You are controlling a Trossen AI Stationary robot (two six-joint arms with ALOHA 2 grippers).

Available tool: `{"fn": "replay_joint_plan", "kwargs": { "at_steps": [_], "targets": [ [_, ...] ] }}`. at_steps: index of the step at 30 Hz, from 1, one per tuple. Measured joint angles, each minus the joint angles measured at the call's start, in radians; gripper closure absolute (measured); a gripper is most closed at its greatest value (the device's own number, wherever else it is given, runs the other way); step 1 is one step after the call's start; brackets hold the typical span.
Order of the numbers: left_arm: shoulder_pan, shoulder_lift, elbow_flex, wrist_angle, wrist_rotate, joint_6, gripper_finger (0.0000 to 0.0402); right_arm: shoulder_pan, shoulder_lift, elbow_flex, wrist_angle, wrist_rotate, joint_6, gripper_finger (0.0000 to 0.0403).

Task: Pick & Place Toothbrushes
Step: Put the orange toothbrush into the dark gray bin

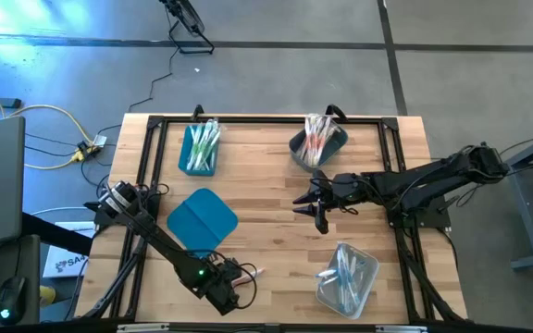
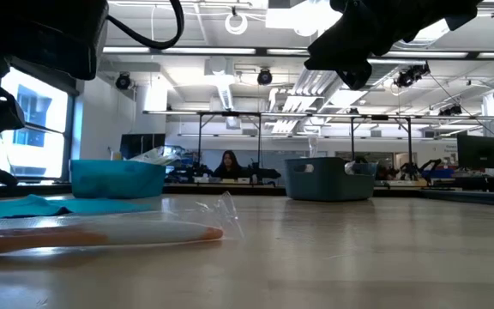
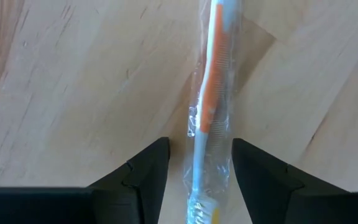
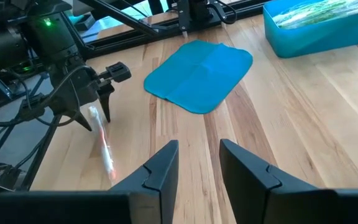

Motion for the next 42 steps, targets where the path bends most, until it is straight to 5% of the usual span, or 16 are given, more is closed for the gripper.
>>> {"fn": "replay_joint_plan", "kwargs": {
  "at_steps": [6,21,42],
  "targets": [
    [0.000,0.001,0.000,-0.006,-0.012,-0.036,0.0244,0.000,0.000,0.000,0.000,0.000,0.003,0.0292],
    [0.002,-0.004,-0.004,-0.031,-0.025,-0.053,0.0391,0.000,0.000,0.000,-0.001,-0.016,0.030,0.0292],
    [0.006,-0.192,-0.005,-0.310,-0.210,0.018,0.0396,0.000,-0.201,0.000,-0.176,-0.090,-0.007,0.0292]
  ]
}}
